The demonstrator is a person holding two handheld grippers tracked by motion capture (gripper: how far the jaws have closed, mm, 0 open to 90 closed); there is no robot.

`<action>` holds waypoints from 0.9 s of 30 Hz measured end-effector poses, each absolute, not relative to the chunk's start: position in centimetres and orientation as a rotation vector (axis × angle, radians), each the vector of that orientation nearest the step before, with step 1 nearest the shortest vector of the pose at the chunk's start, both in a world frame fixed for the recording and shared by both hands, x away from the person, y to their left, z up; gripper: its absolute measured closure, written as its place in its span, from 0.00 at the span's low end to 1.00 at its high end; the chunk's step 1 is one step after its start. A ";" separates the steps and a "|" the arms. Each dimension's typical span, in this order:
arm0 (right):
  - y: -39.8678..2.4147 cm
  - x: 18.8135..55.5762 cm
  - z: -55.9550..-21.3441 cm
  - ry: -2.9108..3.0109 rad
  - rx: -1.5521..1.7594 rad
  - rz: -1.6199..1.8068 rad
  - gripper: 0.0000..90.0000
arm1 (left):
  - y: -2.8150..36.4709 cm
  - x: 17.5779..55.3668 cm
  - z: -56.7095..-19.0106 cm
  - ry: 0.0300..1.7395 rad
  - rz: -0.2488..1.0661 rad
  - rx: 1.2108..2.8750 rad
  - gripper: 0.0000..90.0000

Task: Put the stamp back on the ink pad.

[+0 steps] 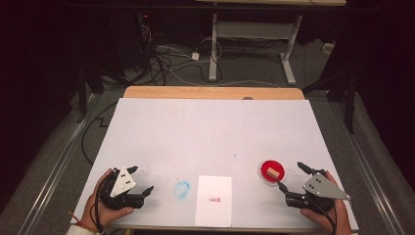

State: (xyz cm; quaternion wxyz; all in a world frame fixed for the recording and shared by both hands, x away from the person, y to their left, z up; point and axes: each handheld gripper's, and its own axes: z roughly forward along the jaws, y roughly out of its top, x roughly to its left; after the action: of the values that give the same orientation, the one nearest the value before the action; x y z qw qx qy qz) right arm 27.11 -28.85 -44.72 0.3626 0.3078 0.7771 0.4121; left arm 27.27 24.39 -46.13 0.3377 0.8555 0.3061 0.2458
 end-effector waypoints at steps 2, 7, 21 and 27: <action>-28.9 27.2 -44.8 2.003 0.790 1.060 0.19 | 24.4 27.3 -46.1 0.785 0.654 2.230 0.20; -29.0 27.1 -44.7 1.990 0.789 1.060 0.19 | 24.4 27.3 -46.2 0.784 0.652 2.235 0.20; -28.8 27.1 -44.5 1.983 0.780 1.071 0.19 | 24.4 27.5 -46.3 0.802 0.634 2.242 0.20; -28.4 27.4 -44.4 1.985 0.773 1.066 0.19 | 24.6 27.7 -46.4 0.818 0.635 2.236 0.20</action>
State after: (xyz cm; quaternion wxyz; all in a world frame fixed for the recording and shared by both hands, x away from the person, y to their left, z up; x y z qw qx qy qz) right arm 27.41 -28.38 -44.42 0.3707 0.3014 0.7740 0.4157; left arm 27.66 24.57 -46.37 0.3322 0.8559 0.3130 0.2430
